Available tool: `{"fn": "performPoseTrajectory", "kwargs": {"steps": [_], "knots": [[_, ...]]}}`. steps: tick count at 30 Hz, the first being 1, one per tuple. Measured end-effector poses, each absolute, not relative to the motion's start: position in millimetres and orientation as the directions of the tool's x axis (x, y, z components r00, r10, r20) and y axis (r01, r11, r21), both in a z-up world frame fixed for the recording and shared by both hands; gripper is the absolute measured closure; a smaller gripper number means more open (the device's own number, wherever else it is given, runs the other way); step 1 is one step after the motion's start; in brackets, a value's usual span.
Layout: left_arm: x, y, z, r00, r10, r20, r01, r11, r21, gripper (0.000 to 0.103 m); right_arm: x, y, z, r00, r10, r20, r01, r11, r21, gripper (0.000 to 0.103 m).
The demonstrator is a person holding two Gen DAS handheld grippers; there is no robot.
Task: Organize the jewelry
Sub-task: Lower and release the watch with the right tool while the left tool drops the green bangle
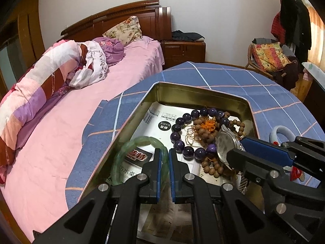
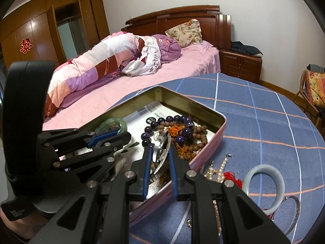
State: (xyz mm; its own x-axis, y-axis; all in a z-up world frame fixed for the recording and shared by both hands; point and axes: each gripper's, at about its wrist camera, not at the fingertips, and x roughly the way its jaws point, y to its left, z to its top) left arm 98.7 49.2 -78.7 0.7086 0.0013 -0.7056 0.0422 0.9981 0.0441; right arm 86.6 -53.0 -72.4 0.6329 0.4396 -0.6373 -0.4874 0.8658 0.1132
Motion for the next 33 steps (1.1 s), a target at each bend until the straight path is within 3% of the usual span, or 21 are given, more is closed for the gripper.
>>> {"fn": "performPoseTrajectory", "kwargs": {"steps": [16, 19, 21, 24, 27, 33], "knots": [[94.7, 52.1, -77.8, 0.717, 0.020, -0.697, 0.009, 0.999, 0.039, 0.093, 89.1, -55.0, -72.0, 0.626, 0.449, -0.637, -0.487, 0.864, 0.131, 0.080], [92.4, 53.2, -76.5, 0.722, 0.034, -0.691, -0.009, 0.999, 0.041, 0.084, 88.4, -55.7, -71.0, 0.628, 0.449, -0.635, -0.485, 0.865, 0.132, 0.078], [90.9, 55.5, -75.7, 0.723, 0.051, -0.689, -0.031, 0.999, 0.041, 0.060, 87.8, -55.9, -70.4, 0.629, 0.449, -0.634, -0.482, 0.866, 0.135, 0.077], [86.4, 58.8, -72.5, 0.737, 0.058, -0.674, -0.052, 0.998, 0.028, 0.042, 85.5, -63.3, -66.2, 0.643, 0.448, -0.621, -0.473, 0.870, 0.139, 0.065], [82.4, 59.5, -68.2, 0.748, 0.046, -0.663, -0.053, 0.999, 0.009, 0.038, 83.4, -71.3, -60.9, 0.665, 0.434, -0.608, -0.450, 0.882, 0.138, 0.047], [78.6, 46.2, -62.9, 0.752, 0.081, -0.654, -0.062, 0.997, 0.051, 0.037, 77.2, -88.7, -58.7, 0.677, 0.404, -0.615, -0.413, 0.900, 0.136, 0.046]]}}
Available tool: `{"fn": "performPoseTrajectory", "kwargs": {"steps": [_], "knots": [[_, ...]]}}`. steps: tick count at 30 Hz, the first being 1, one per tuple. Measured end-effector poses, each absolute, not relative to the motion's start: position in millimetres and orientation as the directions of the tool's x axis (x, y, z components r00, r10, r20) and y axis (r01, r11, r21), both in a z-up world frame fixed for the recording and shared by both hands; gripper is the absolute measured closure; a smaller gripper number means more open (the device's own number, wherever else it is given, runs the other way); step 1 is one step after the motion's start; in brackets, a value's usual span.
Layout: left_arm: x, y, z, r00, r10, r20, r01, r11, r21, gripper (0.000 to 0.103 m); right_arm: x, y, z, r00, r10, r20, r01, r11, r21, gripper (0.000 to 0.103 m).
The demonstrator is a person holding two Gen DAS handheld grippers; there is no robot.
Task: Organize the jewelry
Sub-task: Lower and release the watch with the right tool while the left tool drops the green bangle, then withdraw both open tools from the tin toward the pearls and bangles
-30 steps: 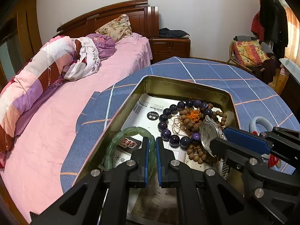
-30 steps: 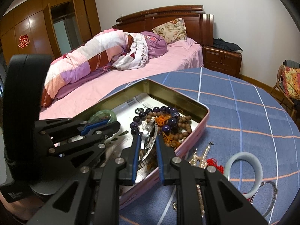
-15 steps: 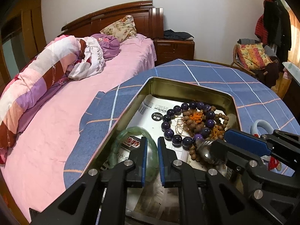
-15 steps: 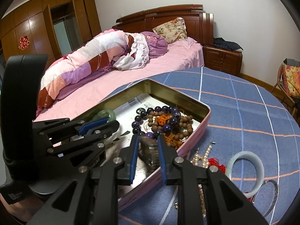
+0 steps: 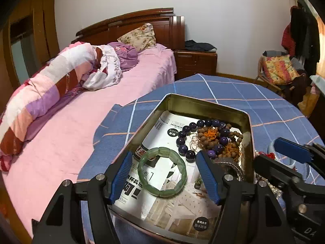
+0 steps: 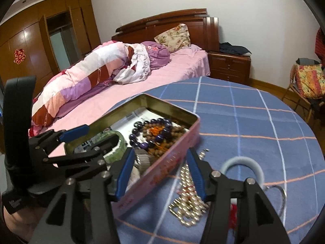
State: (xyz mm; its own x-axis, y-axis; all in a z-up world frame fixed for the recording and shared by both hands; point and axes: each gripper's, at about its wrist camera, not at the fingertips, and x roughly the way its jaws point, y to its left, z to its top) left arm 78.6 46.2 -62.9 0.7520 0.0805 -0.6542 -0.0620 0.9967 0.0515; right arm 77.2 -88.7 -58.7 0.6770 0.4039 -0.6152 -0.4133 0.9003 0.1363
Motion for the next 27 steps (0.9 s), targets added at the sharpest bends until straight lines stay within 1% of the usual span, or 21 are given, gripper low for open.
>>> {"fn": "performPoseTrajectory", "kwargs": {"steps": [6, 17, 27], "knots": [[69.4, 33.2, -54.5, 0.768, 0.075, -0.636, -0.059, 0.997, 0.046, 0.037, 62.5, -120.9, -57.9, 0.704, 0.337, -0.625, -0.348, 0.931, 0.109, 0.046], [55.0, -14.8, -49.6, 0.781, -0.010, -0.625, 0.058, 0.997, 0.057, 0.037, 54.6, -189.3, -71.9, 0.714, 0.167, -0.681, -0.158, 0.985, 0.075, 0.045], [50.9, -57.6, -49.8, 0.775, -0.055, -0.629, 0.148, 0.984, 0.096, 0.037, 59.1, -203.6, -79.5, 0.689, 0.112, -0.716, -0.104, 0.993, 0.056, 0.045]]}}
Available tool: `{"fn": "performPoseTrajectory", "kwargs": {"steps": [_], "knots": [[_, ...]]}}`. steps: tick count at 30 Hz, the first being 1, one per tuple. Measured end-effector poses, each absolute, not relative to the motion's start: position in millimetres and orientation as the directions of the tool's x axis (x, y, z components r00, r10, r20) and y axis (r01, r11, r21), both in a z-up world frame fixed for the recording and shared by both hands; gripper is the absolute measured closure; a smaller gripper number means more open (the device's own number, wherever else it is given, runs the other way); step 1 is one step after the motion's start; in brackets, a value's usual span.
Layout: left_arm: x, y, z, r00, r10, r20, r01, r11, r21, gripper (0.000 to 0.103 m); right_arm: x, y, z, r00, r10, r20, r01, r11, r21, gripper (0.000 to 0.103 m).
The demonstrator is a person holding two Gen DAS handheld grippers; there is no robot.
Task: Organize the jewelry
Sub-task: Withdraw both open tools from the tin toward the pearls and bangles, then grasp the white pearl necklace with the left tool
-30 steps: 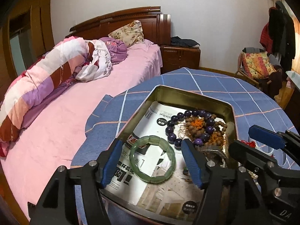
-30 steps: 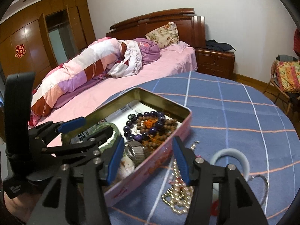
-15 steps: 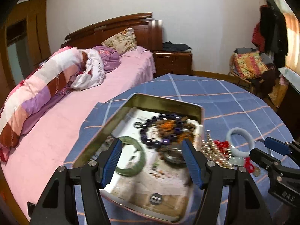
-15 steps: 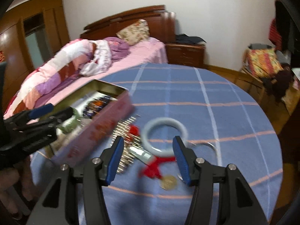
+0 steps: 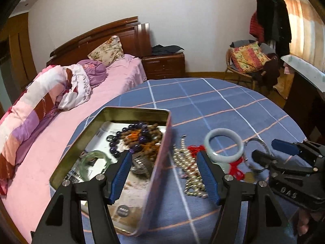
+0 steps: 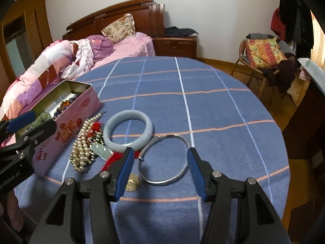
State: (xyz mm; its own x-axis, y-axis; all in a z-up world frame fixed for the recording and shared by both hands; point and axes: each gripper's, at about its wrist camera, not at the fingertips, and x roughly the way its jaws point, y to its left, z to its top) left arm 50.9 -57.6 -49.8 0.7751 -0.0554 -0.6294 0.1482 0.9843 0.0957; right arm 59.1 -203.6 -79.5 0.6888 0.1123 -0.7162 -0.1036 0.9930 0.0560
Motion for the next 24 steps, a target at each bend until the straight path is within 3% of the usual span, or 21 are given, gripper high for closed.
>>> {"fn": "performPoseTrajectory", "kwargs": {"steps": [9, 24], "knots": [[57.5, -77.8, -65.5, 0.736, -0.067, -0.674, 0.186, 0.977, 0.106, 0.037, 60.7, -216.3, -85.3, 0.658, 0.134, -0.741, -0.093, 0.991, 0.097, 0.039], [44.2, -92.1, -65.8, 0.746, -0.080, -0.661, 0.222, 0.966, 0.134, 0.039, 63.8, -206.5, -92.7, 0.607, 0.115, -0.786, -0.130, 0.990, 0.045, 0.036]]}}
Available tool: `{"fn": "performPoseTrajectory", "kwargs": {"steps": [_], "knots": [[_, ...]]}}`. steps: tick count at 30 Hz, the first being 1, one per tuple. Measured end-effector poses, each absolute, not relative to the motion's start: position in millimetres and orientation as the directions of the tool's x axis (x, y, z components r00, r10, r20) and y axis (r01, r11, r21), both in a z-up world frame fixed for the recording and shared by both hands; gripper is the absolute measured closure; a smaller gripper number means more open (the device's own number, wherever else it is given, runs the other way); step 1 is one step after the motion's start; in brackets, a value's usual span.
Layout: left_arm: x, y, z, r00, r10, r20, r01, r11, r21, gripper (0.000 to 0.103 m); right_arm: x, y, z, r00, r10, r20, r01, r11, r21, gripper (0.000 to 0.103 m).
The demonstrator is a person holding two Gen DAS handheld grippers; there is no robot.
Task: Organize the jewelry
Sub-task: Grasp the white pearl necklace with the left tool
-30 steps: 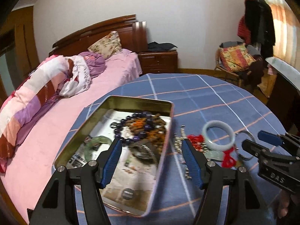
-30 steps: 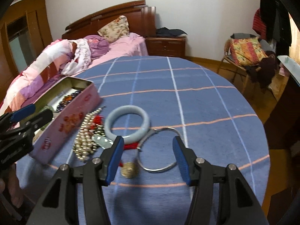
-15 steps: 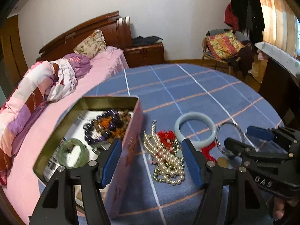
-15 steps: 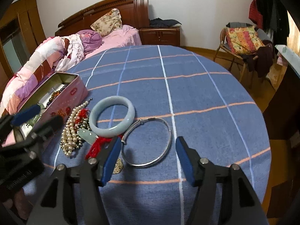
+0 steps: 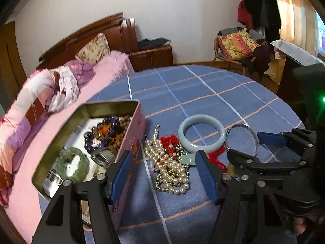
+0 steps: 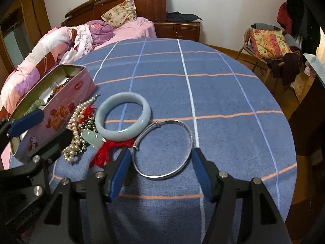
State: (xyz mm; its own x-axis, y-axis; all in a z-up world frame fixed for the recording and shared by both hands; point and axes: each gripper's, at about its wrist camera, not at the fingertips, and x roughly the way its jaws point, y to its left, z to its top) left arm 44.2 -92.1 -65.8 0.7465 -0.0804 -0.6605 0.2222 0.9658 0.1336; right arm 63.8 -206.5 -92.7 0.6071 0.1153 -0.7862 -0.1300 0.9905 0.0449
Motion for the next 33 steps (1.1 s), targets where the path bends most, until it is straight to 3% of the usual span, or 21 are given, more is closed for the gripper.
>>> {"fn": "performPoseTrajectory", "kwargs": {"steps": [7, 16, 18, 22, 29, 33], "knots": [[54.2, -86.5, -81.7, 0.686, -0.096, -0.721, 0.222, 0.971, 0.082, 0.040, 63.8, -205.7, -92.4, 0.603, 0.095, -0.792, -0.146, 0.989, 0.007, 0.038], [65.0, -97.1, -90.9, 0.652, -0.058, -0.756, 0.226, 0.967, 0.121, 0.056, 63.7, -212.0, -91.3, 0.606, 0.120, -0.786, -0.141, 0.989, 0.042, 0.038], [64.8, -100.8, -93.4, 0.639, -0.063, -0.767, 0.241, 0.963, 0.122, 0.065, 64.0, -212.2, -90.9, 0.607, 0.122, -0.785, -0.142, 0.989, 0.044, 0.038], [64.2, -106.2, -96.1, 0.624, -0.064, -0.778, 0.264, 0.955, 0.133, 0.068, 64.1, -213.2, -90.9, 0.608, 0.122, -0.784, -0.143, 0.989, 0.043, 0.039], [59.4, -101.7, -89.2, 0.647, -0.094, -0.756, 0.274, 0.955, 0.116, 0.091, 63.6, -214.7, -88.9, 0.611, 0.138, -0.780, -0.144, 0.988, 0.062, 0.039], [58.9, -97.3, -86.2, 0.658, -0.107, -0.746, 0.265, 0.960, 0.096, 0.091, 62.8, -215.1, -88.5, 0.613, 0.147, -0.776, -0.142, 0.987, 0.075, 0.039]]}}
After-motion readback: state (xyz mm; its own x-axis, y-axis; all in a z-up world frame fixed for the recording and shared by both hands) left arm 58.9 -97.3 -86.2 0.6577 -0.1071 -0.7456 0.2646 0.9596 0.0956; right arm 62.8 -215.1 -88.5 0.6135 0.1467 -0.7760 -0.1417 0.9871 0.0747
